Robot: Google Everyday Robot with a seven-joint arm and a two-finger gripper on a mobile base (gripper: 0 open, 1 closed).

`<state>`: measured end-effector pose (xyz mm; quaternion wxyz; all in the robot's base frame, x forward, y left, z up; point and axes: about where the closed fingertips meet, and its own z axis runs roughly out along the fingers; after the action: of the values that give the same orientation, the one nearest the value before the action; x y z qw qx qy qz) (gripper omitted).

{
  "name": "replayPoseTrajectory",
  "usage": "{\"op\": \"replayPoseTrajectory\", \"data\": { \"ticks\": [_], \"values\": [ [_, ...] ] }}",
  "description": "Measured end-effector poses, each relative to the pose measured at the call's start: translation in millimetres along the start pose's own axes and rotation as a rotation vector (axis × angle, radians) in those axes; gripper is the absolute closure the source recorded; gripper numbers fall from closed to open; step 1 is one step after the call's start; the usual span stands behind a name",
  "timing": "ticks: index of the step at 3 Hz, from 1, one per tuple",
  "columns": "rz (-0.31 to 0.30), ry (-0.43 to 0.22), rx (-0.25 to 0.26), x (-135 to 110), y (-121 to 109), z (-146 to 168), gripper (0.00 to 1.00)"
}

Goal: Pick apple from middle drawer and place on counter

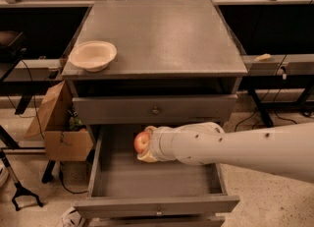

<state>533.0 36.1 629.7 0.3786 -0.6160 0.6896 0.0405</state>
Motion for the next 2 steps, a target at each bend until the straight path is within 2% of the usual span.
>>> {"op": "replayPoseTrajectory", "data": {
  "ticks": [2],
  "values": [
    [-0.030, 0.058, 0.178, -17.7, -100.5, -100.2, 1.00]
  ]
}}
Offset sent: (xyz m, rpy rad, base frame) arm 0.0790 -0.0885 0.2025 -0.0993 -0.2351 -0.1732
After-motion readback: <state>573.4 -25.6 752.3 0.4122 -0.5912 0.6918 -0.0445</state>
